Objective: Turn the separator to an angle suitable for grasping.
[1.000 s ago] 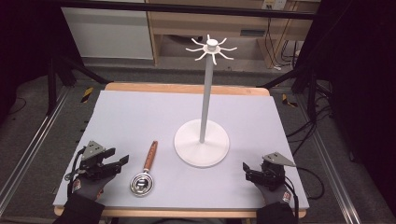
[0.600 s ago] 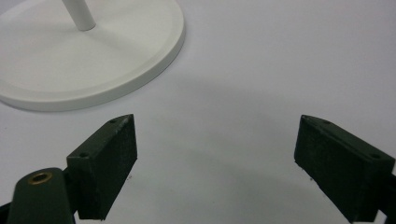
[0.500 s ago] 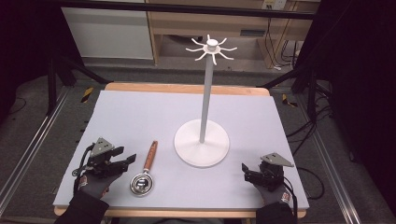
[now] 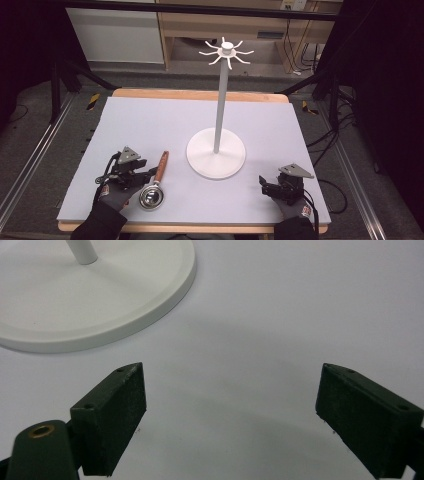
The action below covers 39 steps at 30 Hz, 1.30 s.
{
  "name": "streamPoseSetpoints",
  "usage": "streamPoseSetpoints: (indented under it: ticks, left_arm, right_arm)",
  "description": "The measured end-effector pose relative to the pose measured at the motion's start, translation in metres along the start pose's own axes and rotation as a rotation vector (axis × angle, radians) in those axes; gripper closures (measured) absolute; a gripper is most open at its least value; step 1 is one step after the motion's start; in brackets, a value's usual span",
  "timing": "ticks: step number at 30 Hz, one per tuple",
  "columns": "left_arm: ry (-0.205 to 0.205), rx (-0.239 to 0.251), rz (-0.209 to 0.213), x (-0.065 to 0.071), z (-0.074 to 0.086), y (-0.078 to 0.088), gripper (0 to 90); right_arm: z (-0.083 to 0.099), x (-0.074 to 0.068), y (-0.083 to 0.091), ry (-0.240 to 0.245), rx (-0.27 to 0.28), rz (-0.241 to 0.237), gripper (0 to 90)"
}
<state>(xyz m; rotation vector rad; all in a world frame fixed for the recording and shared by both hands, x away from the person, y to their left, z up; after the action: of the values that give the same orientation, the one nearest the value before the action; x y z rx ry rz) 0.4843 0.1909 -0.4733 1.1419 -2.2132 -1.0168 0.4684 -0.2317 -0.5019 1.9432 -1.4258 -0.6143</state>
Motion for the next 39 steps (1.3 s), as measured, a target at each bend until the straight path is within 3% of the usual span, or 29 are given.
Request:
streamPoseSetpoints:
  ticks: [26,39]
  left_arm:
    - [0.011,-0.15,0.002,0.01,0.015,-0.036,53.7]
    - [0.036,-0.173,0.016,0.009,0.015,-0.038,57.5]
  right_arm:
    - [0.002,-0.001,-0.007,0.01,-0.042,-0.014,12.9]
    - [0.003,-0.003,-0.008,0.014,-0.056,-0.019,12.5]
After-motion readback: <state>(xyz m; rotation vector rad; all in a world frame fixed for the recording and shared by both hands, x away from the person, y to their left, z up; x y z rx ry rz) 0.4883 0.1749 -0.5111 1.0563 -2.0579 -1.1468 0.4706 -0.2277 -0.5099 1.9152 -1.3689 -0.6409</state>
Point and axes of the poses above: each handheld gripper's, and its own axes: y roughly backward along the jaws, z roughly out of its underside, x roughly to its right, the point moved 6 cm from there along -y, roughly forward along the jaws, and after that the axes turned 10 degrees about -x, right-handed, at the moved point
